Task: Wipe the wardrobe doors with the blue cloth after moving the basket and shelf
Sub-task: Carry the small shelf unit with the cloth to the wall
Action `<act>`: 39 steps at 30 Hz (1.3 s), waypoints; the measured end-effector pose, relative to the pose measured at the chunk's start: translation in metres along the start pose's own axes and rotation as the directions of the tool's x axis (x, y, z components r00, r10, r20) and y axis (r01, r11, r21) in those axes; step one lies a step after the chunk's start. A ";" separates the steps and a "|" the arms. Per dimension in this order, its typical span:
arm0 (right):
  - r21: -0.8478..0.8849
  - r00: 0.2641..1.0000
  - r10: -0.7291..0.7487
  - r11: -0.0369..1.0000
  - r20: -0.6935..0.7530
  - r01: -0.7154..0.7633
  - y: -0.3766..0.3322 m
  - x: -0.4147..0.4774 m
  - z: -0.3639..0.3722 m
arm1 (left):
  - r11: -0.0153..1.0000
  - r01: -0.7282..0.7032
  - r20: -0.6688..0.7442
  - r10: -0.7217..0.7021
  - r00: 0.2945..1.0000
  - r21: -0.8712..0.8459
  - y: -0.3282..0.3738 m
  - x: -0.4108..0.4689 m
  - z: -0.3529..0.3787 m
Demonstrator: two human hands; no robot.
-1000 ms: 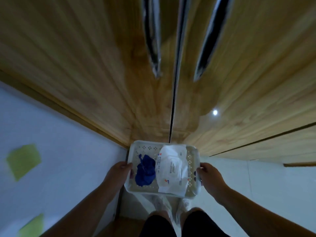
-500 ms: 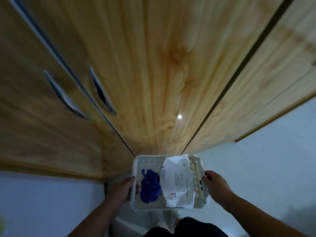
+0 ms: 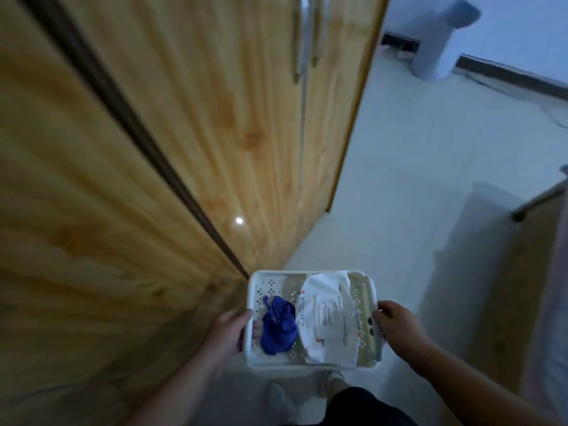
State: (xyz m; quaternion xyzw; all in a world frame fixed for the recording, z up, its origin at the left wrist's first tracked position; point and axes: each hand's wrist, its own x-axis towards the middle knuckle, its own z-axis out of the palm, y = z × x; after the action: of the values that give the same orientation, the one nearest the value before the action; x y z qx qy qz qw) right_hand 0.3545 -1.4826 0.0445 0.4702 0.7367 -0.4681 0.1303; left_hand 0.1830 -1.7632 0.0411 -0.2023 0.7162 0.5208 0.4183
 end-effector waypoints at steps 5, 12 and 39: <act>0.137 0.997 0.052 0.990 -0.062 -0.043 0.034 0.029 -0.065 | 0.987 -0.021 0.066 0.010 0.998 0.162 0.047 0.023 0.087; 0.269 0.981 0.143 0.957 -0.128 -0.105 0.069 0.063 -0.155 | 0.944 -0.096 0.173 0.043 0.984 0.314 0.110 0.043 0.201; 0.567 0.847 0.409 0.808 -0.340 -0.163 0.040 0.296 -0.415 | 0.809 -0.281 0.519 -0.035 0.854 0.516 0.400 0.198 0.566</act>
State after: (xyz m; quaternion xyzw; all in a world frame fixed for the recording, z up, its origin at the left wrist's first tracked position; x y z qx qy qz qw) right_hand 0.3348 -0.9714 0.0535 0.6904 0.5110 -0.5018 -0.1026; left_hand 0.0003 -1.0663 0.0500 0.1259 0.7159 0.3411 0.5960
